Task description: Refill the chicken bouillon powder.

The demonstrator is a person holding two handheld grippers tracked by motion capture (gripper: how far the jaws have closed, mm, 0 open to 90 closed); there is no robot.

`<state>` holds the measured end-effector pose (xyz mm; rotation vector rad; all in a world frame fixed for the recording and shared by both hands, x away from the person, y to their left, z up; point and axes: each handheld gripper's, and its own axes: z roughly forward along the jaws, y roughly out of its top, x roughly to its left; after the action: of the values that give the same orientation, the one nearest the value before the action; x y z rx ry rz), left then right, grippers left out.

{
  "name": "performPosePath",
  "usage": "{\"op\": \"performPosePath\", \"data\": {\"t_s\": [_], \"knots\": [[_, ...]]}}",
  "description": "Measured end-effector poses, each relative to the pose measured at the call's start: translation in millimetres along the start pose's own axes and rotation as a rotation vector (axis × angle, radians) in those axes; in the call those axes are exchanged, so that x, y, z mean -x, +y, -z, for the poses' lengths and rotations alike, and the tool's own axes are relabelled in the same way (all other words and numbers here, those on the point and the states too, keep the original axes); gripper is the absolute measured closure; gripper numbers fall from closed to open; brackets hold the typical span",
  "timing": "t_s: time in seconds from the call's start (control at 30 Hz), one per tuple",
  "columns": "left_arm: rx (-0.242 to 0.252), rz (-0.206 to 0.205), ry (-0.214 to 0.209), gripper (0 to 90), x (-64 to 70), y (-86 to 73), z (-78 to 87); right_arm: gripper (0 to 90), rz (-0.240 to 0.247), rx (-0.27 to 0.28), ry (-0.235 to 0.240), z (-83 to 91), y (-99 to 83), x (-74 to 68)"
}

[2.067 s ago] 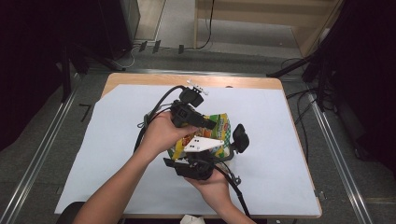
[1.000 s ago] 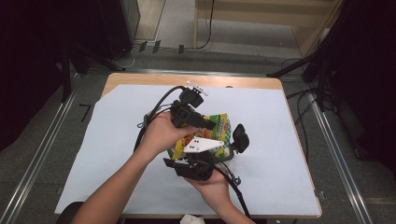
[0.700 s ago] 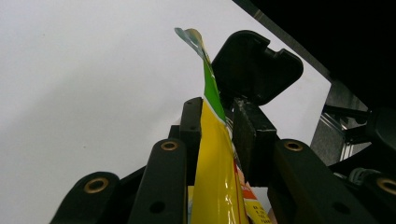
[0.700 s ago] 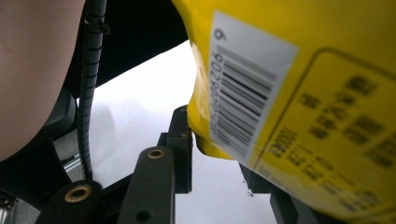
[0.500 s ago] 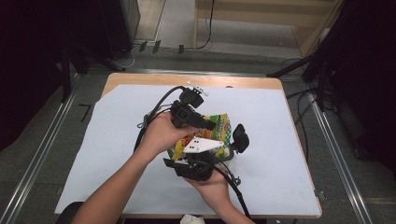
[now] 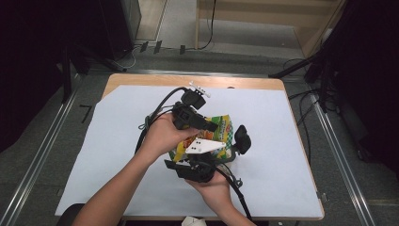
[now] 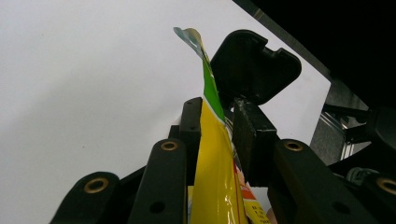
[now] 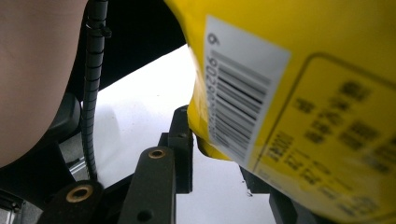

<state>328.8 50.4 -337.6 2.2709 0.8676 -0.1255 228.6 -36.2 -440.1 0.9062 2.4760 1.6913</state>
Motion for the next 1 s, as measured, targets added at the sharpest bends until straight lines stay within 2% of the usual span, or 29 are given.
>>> {"op": "performPosePath", "data": {"t_s": [0.37,0.7,1.0], "knots": [[-0.002,-0.008,0.008,74.4,2.4,0.0,4.6,70.5,0.005,0.016,0.015,-0.7,1.4,-2.4],[-0.014,-0.022,0.015,75.5,4.7,-0.1,2.7,71.4,-0.012,0.029,0.028,-2.4,-1.6,-3.6],[-0.016,-0.021,0.016,75.7,5.1,-0.4,1.0,71.8,-0.004,0.028,0.016,-2.5,-3.5,-2.5]]}}
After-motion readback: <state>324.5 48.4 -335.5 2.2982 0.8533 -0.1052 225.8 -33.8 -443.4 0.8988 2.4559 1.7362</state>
